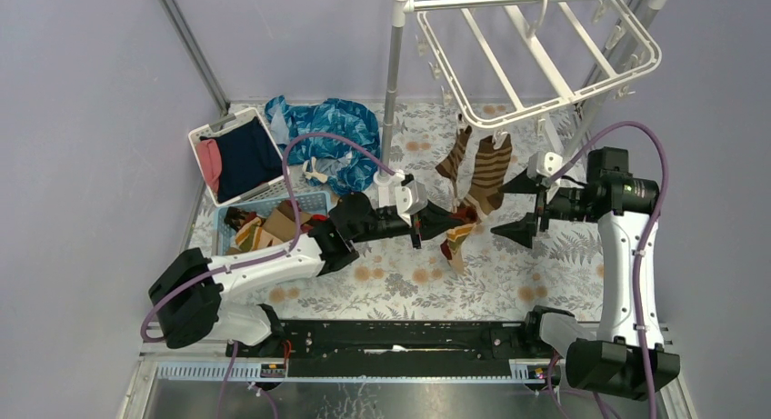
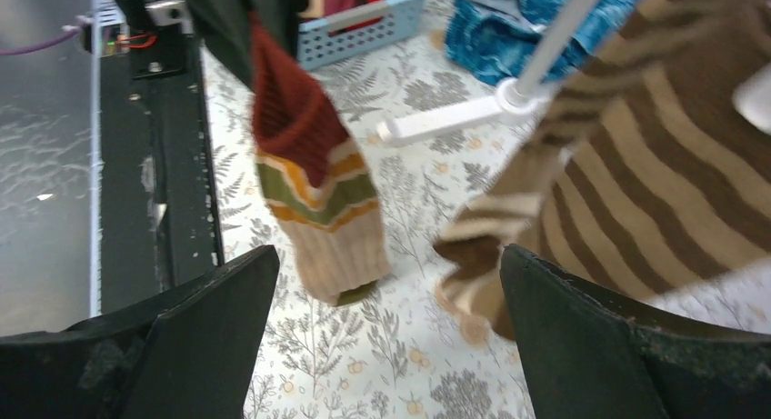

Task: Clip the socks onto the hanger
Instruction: Open the clamp at the hanger.

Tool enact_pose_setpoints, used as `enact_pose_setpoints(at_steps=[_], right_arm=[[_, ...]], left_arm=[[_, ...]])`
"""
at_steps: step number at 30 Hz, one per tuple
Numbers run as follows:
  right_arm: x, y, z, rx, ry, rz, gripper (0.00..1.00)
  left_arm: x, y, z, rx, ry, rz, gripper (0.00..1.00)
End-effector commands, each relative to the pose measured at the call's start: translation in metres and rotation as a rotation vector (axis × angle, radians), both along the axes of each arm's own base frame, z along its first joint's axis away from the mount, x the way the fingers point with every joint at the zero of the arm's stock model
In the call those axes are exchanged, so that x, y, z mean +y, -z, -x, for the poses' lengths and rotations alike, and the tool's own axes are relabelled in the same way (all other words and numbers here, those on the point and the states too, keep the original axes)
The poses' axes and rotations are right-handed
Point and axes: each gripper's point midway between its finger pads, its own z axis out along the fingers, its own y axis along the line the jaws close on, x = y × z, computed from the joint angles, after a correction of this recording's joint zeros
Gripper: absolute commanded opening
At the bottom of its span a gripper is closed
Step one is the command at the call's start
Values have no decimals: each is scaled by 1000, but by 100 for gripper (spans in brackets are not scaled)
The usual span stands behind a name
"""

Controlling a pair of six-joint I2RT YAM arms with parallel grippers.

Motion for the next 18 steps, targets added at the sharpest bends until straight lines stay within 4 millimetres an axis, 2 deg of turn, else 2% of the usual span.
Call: enact_pose_setpoints(at_steps=[1,7,10,18], right_arm=[[25,-4,24,-42,-165,-73,100],[36,1,25,-36,-218,-99,98],[38,2,22,-41,-215,-106,93],[43,3,27,-24,-237,-140,82]], left_arm=[[-2,-16,-11,-55,-7,25,0],[-12,-25,-3,-26,63,68,0],[-13,-30,1,-19,87,91,0],[-14,-38,8,-2,135,141,0]])
